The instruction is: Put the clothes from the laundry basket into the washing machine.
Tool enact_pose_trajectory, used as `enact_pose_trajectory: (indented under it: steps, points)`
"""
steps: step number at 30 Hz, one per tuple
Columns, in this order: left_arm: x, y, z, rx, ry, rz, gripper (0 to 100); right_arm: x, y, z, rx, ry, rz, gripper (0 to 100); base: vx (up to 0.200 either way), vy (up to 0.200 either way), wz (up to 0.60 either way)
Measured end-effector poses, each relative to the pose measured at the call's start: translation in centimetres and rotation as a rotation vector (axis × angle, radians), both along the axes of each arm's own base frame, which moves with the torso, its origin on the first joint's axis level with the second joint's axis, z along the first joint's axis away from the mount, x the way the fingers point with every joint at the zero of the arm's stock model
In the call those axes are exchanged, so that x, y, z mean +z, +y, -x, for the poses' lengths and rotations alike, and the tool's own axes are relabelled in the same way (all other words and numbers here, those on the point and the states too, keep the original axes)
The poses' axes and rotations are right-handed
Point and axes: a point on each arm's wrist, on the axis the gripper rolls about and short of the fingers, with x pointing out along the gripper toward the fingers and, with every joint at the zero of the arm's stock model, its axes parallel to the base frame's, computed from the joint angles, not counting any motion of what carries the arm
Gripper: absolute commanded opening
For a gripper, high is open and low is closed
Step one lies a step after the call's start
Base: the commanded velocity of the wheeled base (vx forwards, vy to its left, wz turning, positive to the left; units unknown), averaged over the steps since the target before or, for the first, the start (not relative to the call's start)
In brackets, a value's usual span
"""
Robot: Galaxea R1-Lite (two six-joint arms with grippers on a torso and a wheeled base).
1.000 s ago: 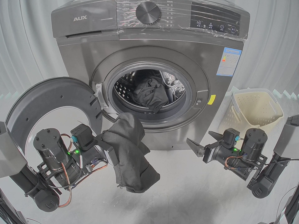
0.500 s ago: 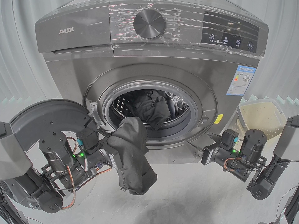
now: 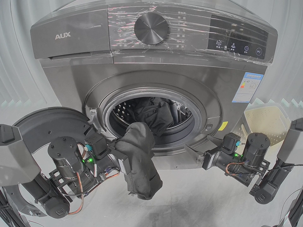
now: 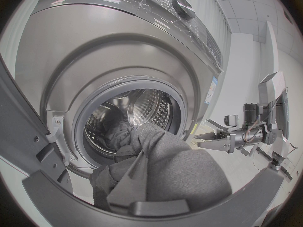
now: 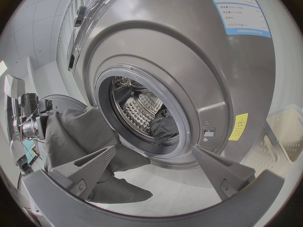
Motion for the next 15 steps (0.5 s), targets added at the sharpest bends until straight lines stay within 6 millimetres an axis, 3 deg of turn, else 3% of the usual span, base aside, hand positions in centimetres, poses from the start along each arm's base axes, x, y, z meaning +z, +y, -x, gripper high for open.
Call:
enact_pose_trajectory:
  steps: [3, 9, 15]
  points:
    - [0.0, -0.44, -0.02, 0.015, -0.002, 0.003, 0, -0.03, -0.02, 0.08, 0.001, 0.002, 0.001, 100, 0.0, 0.0, 0.0]
    - [-0.04, -0.75, 0.0, 0.007, 0.0, 0.009, 0, -0.07, 0.08, 0.23, 0.007, 0.004, 0.003, 100, 0.2, 0.0, 0.0]
    - [-0.32, -0.98, 0.05, 0.001, 0.009, 0.004, 0, -0.05, 0.07, 0.25, 0.007, 0.004, 0.003, 100, 0.0, 0.0, 0.0]
